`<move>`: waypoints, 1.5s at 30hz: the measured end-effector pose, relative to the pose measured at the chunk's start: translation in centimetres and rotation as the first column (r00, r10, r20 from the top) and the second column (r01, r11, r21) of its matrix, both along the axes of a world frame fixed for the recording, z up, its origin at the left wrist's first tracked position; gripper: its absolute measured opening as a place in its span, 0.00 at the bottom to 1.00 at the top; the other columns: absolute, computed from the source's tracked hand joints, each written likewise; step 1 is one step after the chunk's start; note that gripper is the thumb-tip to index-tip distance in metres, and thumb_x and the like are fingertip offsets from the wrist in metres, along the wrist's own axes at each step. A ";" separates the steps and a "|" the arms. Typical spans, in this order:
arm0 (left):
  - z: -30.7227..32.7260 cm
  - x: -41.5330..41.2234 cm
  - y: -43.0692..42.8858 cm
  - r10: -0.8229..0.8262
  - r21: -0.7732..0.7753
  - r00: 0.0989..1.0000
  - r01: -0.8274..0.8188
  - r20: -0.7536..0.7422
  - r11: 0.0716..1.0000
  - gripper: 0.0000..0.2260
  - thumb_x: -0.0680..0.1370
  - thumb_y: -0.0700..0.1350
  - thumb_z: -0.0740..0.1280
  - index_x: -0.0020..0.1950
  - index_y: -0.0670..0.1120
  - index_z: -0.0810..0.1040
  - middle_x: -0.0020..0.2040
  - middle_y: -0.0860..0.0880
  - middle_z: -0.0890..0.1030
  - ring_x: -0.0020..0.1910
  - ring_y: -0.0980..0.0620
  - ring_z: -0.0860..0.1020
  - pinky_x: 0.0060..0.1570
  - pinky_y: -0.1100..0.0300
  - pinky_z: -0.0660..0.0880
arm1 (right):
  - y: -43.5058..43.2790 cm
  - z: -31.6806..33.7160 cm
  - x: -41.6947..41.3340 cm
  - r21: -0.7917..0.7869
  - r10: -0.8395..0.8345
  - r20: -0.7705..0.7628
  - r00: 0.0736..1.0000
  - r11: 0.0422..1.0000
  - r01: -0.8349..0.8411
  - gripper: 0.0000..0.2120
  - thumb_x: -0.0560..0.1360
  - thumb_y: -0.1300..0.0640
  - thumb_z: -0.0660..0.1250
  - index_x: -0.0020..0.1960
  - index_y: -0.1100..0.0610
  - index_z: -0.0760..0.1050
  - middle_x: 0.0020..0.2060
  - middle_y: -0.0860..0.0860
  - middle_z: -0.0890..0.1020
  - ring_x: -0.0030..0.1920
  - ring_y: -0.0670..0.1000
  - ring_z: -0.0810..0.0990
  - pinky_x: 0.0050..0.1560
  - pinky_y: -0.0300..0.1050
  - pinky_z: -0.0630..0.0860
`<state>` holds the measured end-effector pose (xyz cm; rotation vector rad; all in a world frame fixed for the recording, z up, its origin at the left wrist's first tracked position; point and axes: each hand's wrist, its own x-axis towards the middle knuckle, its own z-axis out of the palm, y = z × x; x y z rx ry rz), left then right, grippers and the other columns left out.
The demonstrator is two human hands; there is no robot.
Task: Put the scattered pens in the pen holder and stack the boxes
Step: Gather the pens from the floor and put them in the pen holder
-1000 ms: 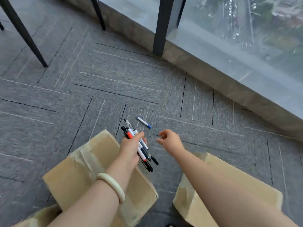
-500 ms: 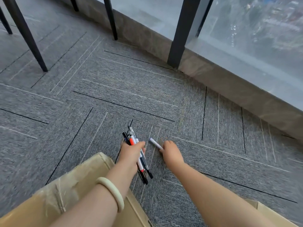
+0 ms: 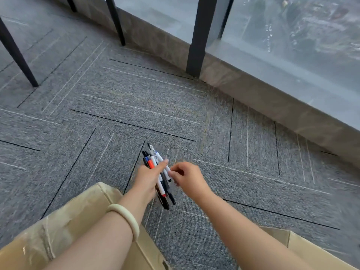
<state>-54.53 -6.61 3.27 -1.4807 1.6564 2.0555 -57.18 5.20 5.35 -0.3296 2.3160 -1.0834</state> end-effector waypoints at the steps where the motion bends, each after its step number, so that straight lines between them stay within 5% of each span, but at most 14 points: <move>1: 0.1 0.1 0.3 -0.002 0.032 1.000 0.002 0.000 1.000 0.21 0.70 0.46 0.75 0.54 0.33 0.75 0.45 0.38 0.80 0.46 0.41 0.80 0.53 0.46 0.77 | 0.4 0.1 0.1 0.011 0.002 -0.007 1.000 1.000 -0.002 0.09 0.76 0.55 0.65 0.46 0.61 0.80 0.38 0.54 0.81 0.39 0.54 0.79 0.48 0.52 0.79; 7: 1.3 -1.3 1.5 -0.005 0.103 0.998 0.010 -0.058 0.995 0.09 0.73 0.41 0.71 0.47 0.37 0.75 0.42 0.39 0.78 0.42 0.42 0.79 0.53 0.45 0.76 | 4.3 0.1 -0.7 0.062 -0.123 0.050 0.991 0.991 0.120 0.14 0.78 0.53 0.61 0.51 0.61 0.81 0.39 0.57 0.83 0.36 0.48 0.77 0.46 0.48 0.78; 11: 5.7 -2.9 3.4 0.025 0.192 0.987 0.007 -0.161 0.981 0.06 0.77 0.37 0.64 0.39 0.39 0.73 0.31 0.43 0.81 0.27 0.51 0.82 0.30 0.58 0.81 | 8.0 3.1 -1.3 -0.017 -0.310 0.219 0.925 0.947 0.321 0.13 0.79 0.54 0.59 0.55 0.59 0.79 0.40 0.51 0.79 0.34 0.43 0.77 0.45 0.44 0.77; 16: 15.7 -3.1 8.4 0.034 0.241 0.973 0.023 -0.230 0.970 0.08 0.75 0.39 0.65 0.36 0.43 0.75 0.23 0.52 0.80 0.24 0.57 0.79 0.31 0.63 0.77 | 12.2 12.7 1.6 -0.153 -0.473 0.695 0.542 0.639 0.754 0.15 0.82 0.51 0.51 0.53 0.60 0.72 0.36 0.52 0.76 0.36 0.49 0.76 0.38 0.39 0.75; 18: 20.5 -2.8 11.1 0.015 0.242 0.969 0.047 -0.248 0.969 0.09 0.75 0.39 0.64 0.35 0.44 0.72 0.21 0.53 0.77 0.23 0.57 0.77 0.29 0.64 0.76 | 14.0 17.1 2.9 -0.166 -0.467 0.755 0.460 0.543 0.823 0.18 0.82 0.49 0.49 0.55 0.61 0.72 0.36 0.52 0.76 0.36 0.49 0.76 0.39 0.39 0.76; 20: 25.8 -2.1 13.8 -0.021 0.212 0.964 0.080 -0.266 0.974 0.09 0.76 0.38 0.63 0.35 0.44 0.71 0.20 0.53 0.76 0.21 0.58 0.76 0.27 0.65 0.75 | 16.1 21.7 4.4 -0.183 -0.480 0.753 0.451 0.506 0.843 0.20 0.82 0.49 0.48 0.58 0.62 0.73 0.37 0.52 0.77 0.36 0.48 0.76 0.39 0.39 0.76; 24: 37.7 0.4 19.4 -0.160 0.139 0.945 0.206 -0.285 0.969 0.09 0.76 0.39 0.64 0.35 0.44 0.71 0.21 0.53 0.75 0.23 0.56 0.74 0.28 0.66 0.75 | 22.7 32.0 7.7 -0.175 -0.568 0.722 0.394 0.402 0.899 0.19 0.82 0.50 0.49 0.46 0.58 0.74 0.38 0.53 0.78 0.38 0.49 0.78 0.43 0.40 0.75; 30: 60.1 5.4 33.1 -0.401 0.103 0.855 0.455 -0.328 0.885 0.06 0.76 0.38 0.65 0.39 0.43 0.71 0.22 0.52 0.75 0.22 0.55 0.75 0.27 0.62 0.75 | 37.4 54.3 16.7 -0.252 -0.720 0.619 0.314 0.196 0.948 0.18 0.82 0.52 0.51 0.51 0.60 0.76 0.41 0.53 0.81 0.41 0.48 0.80 0.46 0.39 0.77; 37: 80.0 15.7 56.3 -0.673 -0.004 0.591 0.750 -0.445 0.662 0.08 0.75 0.37 0.65 0.37 0.45 0.72 0.26 0.49 0.76 0.30 0.50 0.73 0.40 0.52 0.71 | 57.6 74.1 32.2 -0.407 -0.908 0.400 0.127 -0.052 0.912 0.09 0.79 0.55 0.59 0.50 0.57 0.76 0.43 0.51 0.80 0.44 0.48 0.79 0.44 0.38 0.76; 40: 84.7 21.6 67.4 -0.746 -0.001 0.472 0.844 -0.470 0.536 0.09 0.75 0.37 0.65 0.35 0.44 0.72 0.24 0.50 0.75 0.31 0.48 0.73 0.37 0.54 0.70 | 66.5 78.4 40.1 -0.464 -0.944 0.327 0.039 -0.125 0.877 0.09 0.78 0.57 0.62 0.53 0.60 0.76 0.42 0.51 0.80 0.42 0.46 0.78 0.40 0.34 0.76; 45: 88.9 34.1 85.2 -0.837 -0.012 0.283 0.945 -0.468 0.327 0.05 0.76 0.38 0.65 0.40 0.42 0.74 0.29 0.46 0.75 0.24 0.52 0.76 0.27 0.60 0.75 | 80.6 82.2 56.0 -0.402 -0.970 0.186 -0.158 -0.222 0.888 0.06 0.77 0.58 0.63 0.45 0.48 0.75 0.42 0.49 0.81 0.39 0.44 0.78 0.40 0.35 0.73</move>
